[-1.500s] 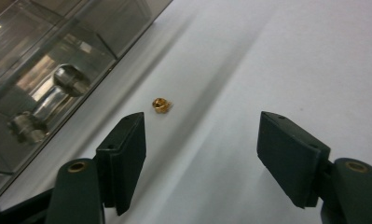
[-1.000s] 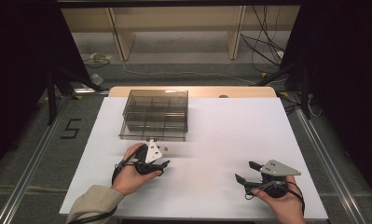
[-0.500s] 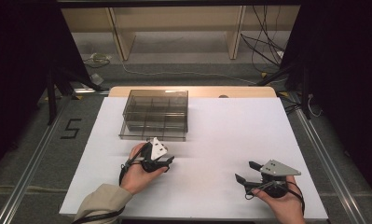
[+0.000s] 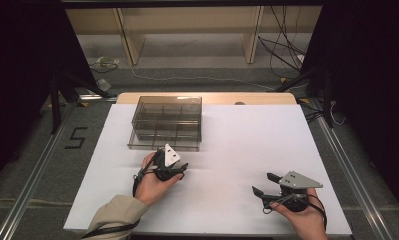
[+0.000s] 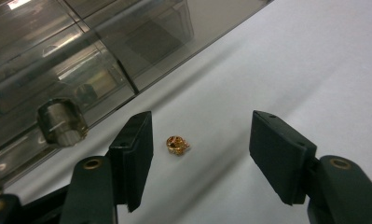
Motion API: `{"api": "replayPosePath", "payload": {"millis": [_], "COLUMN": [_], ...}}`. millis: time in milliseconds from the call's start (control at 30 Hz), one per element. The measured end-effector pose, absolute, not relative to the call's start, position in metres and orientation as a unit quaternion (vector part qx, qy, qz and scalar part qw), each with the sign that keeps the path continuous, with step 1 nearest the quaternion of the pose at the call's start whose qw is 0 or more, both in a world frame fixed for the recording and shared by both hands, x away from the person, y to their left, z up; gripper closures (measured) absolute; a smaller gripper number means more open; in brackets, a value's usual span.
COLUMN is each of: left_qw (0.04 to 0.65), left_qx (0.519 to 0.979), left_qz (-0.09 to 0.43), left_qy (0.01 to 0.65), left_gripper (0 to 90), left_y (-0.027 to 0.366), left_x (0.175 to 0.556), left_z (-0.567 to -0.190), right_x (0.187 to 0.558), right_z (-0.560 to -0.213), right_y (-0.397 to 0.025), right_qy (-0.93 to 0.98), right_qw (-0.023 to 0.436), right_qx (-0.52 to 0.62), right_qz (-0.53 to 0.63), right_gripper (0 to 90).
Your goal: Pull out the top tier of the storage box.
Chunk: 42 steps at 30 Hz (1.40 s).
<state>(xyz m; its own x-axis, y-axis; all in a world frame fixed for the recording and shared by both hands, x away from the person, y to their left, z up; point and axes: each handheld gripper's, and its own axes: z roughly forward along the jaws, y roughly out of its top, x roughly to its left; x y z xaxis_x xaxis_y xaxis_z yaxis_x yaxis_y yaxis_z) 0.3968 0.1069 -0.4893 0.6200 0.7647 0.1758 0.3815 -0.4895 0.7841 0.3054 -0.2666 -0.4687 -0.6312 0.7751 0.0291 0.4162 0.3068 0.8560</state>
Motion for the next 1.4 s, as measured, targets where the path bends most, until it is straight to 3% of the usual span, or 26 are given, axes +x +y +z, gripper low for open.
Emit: {"api": "replayPosePath", "payload": {"millis": [1400], "left_qw": [0.349], "left_qx": [0.818], "left_qz": [0.239], "left_qy": [0.391], "left_gripper": [45.5], "left_y": [0.102], "left_x": [0.41], "left_z": [-0.499], "right_x": [0.305], "right_z": [-0.468], "right_y": [-0.267], "right_qy": [0.783], "right_qw": [0.201], "right_qx": [0.379], "right_qz": [0.451], "right_gripper": [28.2]}}
